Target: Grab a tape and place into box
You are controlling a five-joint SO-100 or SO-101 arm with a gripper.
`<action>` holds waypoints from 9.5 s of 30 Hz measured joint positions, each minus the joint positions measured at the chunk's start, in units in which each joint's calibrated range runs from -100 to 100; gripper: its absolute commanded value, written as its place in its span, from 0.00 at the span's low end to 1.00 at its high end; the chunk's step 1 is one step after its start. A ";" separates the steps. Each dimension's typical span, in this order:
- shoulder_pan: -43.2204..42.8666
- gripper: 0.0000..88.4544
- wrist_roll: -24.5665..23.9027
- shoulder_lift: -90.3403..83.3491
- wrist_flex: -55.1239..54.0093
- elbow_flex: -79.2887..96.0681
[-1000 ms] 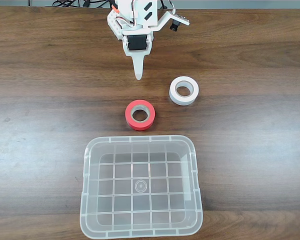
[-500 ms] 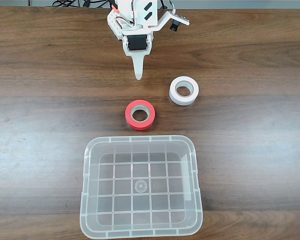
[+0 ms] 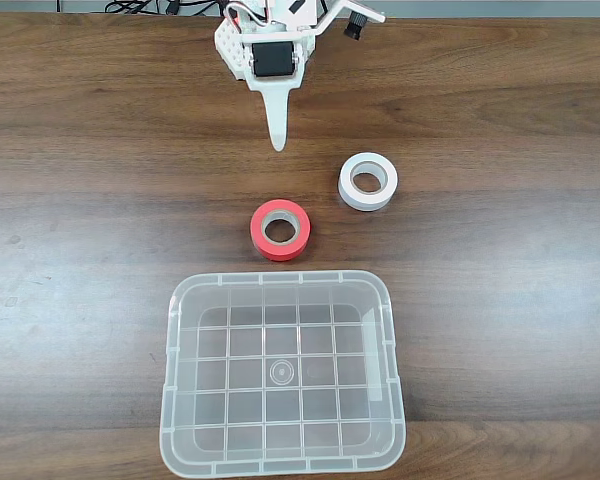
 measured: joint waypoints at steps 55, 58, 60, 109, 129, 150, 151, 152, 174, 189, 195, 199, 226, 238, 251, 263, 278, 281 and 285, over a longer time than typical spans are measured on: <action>0.98 0.27 5.53 89.41 0.85 -57.49; 2.40 0.27 6.37 89.41 0.51 -55.78; 3.31 0.27 6.89 89.41 -0.08 -54.42; 2.55 0.06 10.59 95.10 -9.83 -46.84; 2.55 0.06 10.49 73.17 13.31 -72.11; 0.68 0.06 7.98 118.04 14.24 -127.62; 0.15 0.06 7.98 120.80 14.24 -130.14; 0.00 0.06 7.98 123.48 14.24 -132.58; 0.75 0.17 7.98 144.58 14.24 -145.49; 1.13 0.21 7.98 144.58 14.24 -146.12; 1.13 0.08 7.15 144.50 17.54 -146.12; 1.13 0.01 5.58 141.73 20.34 -146.12; -1.05 0.02 2.45 82.46 31.10 -110.38; -1.43 0.02 2.45 48.22 14.41 -59.57; -1.43 0.01 2.50 12.81 -3.05 -3.79; 2.10 0.01 2.50 0.00 -3.05 9.66; 2.55 0.02 2.50 0.00 -3.05 9.66; 2.55 0.02 2.50 0.00 -3.05 9.66; 2.55 0.02 2.50 0.00 -3.05 9.66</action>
